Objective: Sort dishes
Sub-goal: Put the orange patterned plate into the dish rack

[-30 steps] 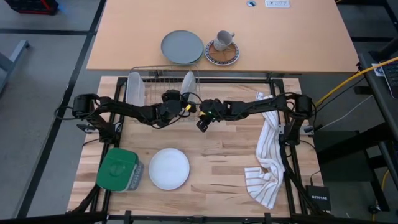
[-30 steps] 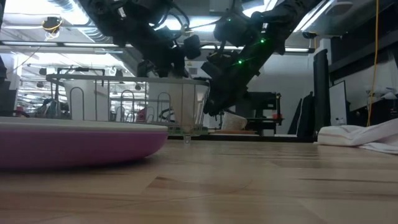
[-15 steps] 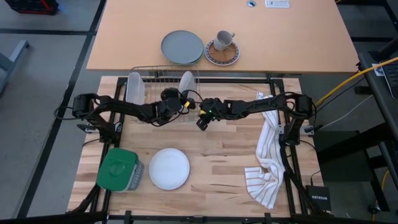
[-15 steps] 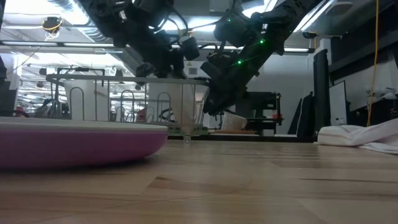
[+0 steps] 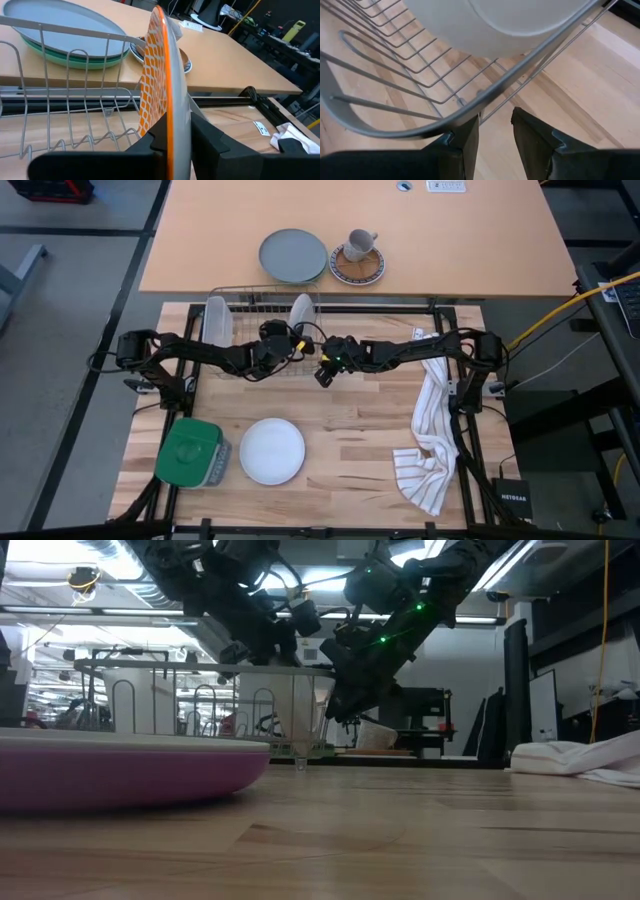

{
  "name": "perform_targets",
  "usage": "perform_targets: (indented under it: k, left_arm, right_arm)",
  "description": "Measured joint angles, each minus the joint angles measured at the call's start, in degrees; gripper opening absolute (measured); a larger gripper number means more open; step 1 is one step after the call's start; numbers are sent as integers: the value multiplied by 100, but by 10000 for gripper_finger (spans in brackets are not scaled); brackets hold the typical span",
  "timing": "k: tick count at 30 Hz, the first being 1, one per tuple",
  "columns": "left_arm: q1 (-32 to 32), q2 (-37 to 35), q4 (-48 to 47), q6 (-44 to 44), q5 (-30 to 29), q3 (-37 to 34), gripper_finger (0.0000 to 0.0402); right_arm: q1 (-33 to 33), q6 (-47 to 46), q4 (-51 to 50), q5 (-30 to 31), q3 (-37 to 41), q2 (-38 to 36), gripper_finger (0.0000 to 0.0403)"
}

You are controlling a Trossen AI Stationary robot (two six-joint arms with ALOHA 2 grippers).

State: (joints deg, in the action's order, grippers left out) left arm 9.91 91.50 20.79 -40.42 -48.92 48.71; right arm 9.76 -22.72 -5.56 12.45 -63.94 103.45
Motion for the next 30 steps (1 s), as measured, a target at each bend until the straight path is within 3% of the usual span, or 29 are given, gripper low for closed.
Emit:
perform_targets:
  k: [11, 22, 26, 30]
  left_arm:
    - [0, 0, -12, -40, 291, -2, 82]
    - [155, 0, 570, -136, 631, -2, 141]
    - [199, 0, 607, -173, 1005, -2, 152]
    - [199, 0, 605, -130, 1021, -2, 154]
  right_arm:
    - [0, -21, 0, 0, 0, -1, 124]
    - [0, -146, 0, -110, -2, -3, 124]
    - [0, -149, 0, -155, -2, -3, 124]
    - [0, -149, -4, -153, -2, -5, 124]
